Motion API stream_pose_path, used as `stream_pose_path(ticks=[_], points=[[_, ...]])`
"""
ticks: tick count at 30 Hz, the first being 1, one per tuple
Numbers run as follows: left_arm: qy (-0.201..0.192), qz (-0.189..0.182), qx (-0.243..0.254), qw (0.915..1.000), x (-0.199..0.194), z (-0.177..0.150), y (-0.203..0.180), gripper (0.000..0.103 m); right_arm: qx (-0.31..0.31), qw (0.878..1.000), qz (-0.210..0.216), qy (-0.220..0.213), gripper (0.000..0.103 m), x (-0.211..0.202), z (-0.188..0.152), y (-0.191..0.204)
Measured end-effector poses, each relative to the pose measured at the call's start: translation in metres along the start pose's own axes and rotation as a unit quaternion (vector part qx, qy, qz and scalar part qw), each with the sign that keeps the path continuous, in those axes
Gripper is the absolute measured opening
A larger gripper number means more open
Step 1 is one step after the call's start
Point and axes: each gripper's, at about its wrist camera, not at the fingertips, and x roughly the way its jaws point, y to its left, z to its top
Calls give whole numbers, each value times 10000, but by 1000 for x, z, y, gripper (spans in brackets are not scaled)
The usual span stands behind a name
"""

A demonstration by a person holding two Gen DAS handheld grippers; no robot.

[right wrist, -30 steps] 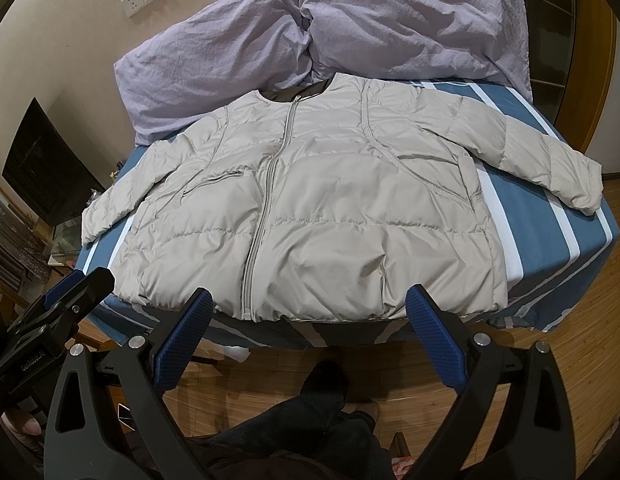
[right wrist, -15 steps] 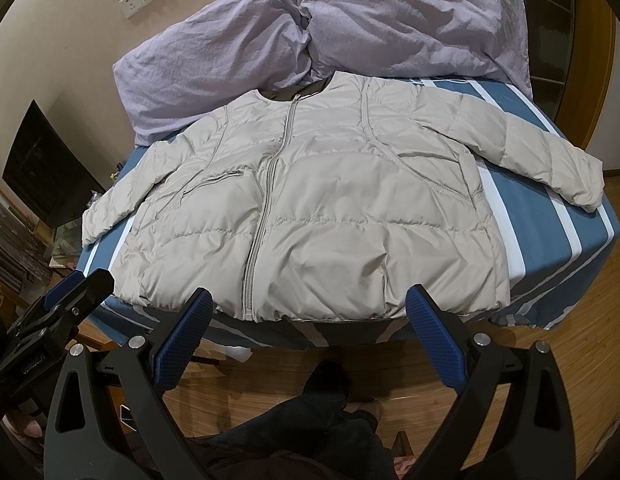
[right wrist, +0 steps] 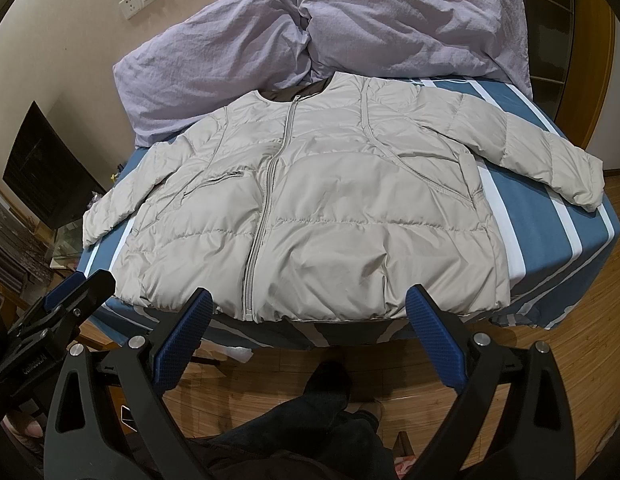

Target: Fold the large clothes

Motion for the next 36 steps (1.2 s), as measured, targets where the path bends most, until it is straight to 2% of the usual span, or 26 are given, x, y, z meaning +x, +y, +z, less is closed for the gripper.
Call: stream_pose_path(ticks=[28,36], points=[[28,12,5,10000,0,-1,2,101,-12,10000,20,27,99,3,2,2],[108,11,-16,9999,17,-3,2,101,-31,10000,36,24,99,8,7,3]])
